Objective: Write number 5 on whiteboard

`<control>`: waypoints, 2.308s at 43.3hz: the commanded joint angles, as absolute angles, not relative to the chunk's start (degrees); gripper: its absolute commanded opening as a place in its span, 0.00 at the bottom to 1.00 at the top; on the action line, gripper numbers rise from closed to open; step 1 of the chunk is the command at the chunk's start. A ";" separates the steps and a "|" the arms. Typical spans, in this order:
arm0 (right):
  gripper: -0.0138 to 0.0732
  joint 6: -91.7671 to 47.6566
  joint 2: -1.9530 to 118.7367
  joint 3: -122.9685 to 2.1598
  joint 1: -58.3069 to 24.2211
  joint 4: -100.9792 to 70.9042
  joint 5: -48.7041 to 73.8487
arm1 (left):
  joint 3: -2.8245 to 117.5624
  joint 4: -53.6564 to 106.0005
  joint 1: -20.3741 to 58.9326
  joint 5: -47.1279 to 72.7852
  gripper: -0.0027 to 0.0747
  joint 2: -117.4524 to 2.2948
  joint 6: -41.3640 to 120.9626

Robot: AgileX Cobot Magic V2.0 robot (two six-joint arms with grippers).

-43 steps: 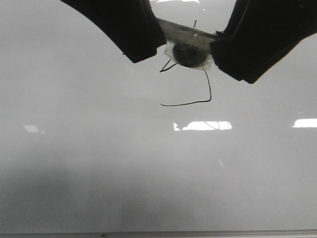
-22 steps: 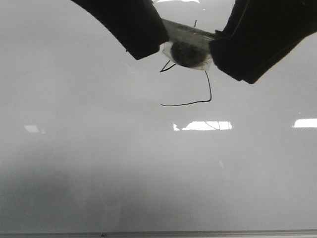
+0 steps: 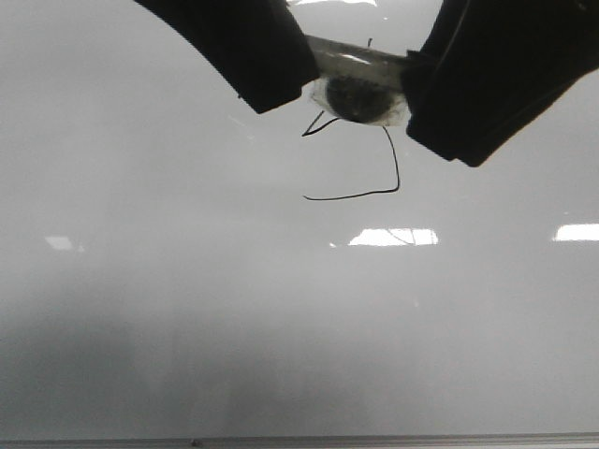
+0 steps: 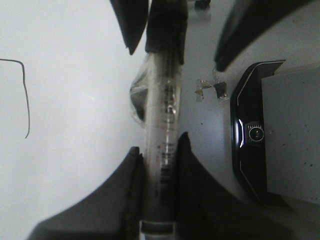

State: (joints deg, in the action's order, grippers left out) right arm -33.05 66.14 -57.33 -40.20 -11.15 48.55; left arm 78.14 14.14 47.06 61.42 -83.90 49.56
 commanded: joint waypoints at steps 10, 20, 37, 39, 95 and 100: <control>0.75 -26.93 54.15 -51.83 -29.23 -12.05 41.06 | 74.27 28.01 31.05 56.22 0.01 -75.84 49.38; 0.73 -10.55 40.00 -38.43 -19.95 -12.05 27.82 | 62.42 35.95 15.24 45.59 0.01 -64.30 49.97; 0.10 -5.50 17.98 -24.76 -13.42 -12.05 21.40 | 37.29 42.39 5.99 24.11 0.01 -38.47 49.97; 0.07 -5.50 16.12 -24.41 -13.42 -12.05 21.11 | 34.72 43.56 5.99 22.75 0.01 -35.58 49.97; 0.08 -5.50 12.41 -24.23 -13.47 -12.05 19.04 | 26.83 -0.63 6.10 14.05 0.01 -25.29 -6.97; 0.08 -5.50 12.41 -24.23 -13.47 -12.05 19.04 | 26.83 -14.21 6.10 12.91 0.01 -25.29 -19.92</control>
State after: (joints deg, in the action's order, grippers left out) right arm -5.24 11.89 -22.59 -13.82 -11.40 23.71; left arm 25.23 -4.20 6.08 18.75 -25.19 -9.54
